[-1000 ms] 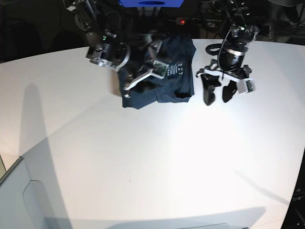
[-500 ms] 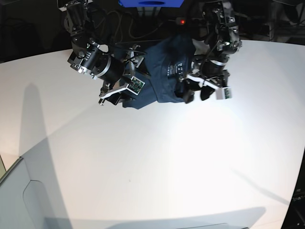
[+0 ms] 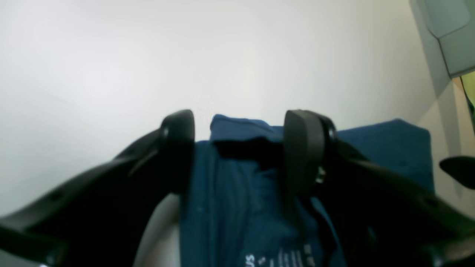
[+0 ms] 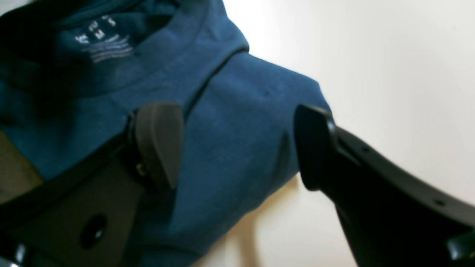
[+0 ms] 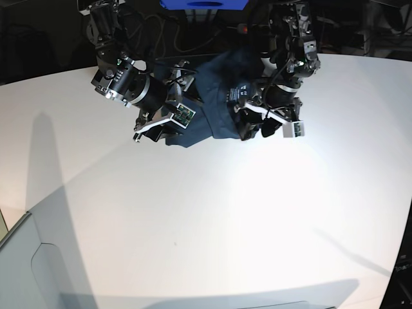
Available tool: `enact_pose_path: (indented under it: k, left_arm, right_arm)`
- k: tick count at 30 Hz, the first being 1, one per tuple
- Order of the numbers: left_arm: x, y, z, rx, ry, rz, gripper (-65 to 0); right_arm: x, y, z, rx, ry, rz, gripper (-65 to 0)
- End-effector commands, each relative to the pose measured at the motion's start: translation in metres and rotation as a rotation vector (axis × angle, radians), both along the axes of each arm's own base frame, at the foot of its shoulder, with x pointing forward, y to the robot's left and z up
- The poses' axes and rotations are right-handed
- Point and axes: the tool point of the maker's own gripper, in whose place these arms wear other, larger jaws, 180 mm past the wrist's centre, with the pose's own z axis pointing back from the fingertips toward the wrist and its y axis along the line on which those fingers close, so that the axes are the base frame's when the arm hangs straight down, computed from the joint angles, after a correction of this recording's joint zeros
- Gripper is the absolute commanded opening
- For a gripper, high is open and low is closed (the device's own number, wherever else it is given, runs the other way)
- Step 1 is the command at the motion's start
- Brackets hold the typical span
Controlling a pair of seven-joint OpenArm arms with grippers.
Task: Fold the T-shirt properly
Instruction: 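Grasp the bundle's sides with both grippers and lift it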
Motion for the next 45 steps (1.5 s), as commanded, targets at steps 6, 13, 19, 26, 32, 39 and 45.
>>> enact_pose_path:
  k: [6,13,19,26,32,39,45]
  left_arm:
    - [0.003,-0.004,-0.002,-0.026,-0.007,0.003,-43.3]
    - [0.004,-0.003,0.002,-0.025,-0.016,0.006,-65.0]
    - [0.004,-0.004,0.016,-0.023,-0.051,0.012,-65.0]
    - [-0.007,0.000,0.039,-0.003,-0.097,0.019,-65.0]
    - [-0.017,0.003,0.039,0.009,-0.086,0.017,-65.0]
    - [-0.023,0.029,0.026,0.034,-0.050,0.084,-65.0]
    - [-0.022,0.030,0.026,0.039,-0.051,0.081,-65.0]
  right_arm:
    - [0.003,0.005,0.011,0.031,-0.033,0.020,-20.5]
    - [0.003,0.005,0.011,0.031,-0.033,0.020,-20.5]
    - [0.003,0.005,0.011,0.031,-0.033,0.020,-20.5]
    - [0.003,0.006,0.010,0.032,-0.032,0.019,-20.5]
    - [0.002,0.006,-0.002,0.029,0.005,0.018,-20.5]
    - [0.001,0.006,-0.005,0.030,0.015,0.019,-20.5]
    - [0.002,0.006,-0.005,0.030,0.014,0.018,-20.5]
